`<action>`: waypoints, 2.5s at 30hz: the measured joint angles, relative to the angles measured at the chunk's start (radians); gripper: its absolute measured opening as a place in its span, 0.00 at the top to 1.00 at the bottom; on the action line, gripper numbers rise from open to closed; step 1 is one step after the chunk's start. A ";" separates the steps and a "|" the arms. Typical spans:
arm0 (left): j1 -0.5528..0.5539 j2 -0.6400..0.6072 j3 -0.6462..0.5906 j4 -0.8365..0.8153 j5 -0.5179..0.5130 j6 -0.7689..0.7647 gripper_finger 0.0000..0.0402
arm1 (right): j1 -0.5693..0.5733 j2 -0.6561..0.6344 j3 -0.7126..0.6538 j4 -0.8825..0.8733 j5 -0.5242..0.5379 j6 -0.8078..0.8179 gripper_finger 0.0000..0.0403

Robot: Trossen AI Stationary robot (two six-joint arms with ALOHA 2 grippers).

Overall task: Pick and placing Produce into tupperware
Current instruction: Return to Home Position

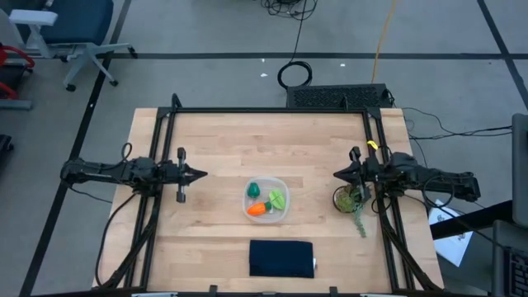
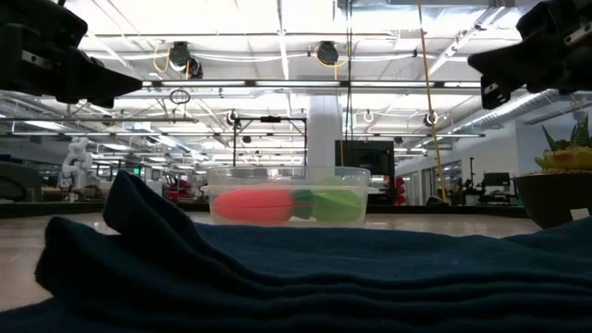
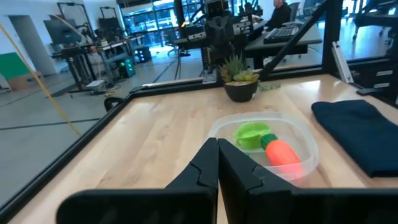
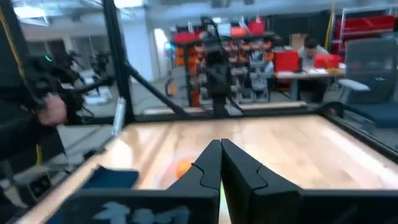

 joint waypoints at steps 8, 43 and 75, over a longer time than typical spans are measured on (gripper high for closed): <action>0.000 0.000 0.000 0.000 0.007 -0.007 1.00 | 0.000 0.001 -0.052 0.054 -0.027 0.072 1.00; -0.001 0.002 0.000 -0.014 0.004 -0.093 0.98 | 0.000 0.000 -0.093 0.124 -0.029 0.076 1.00; -0.001 0.002 0.000 -0.014 0.003 -0.095 0.98 | 0.001 0.000 -0.094 0.127 -0.030 0.087 1.00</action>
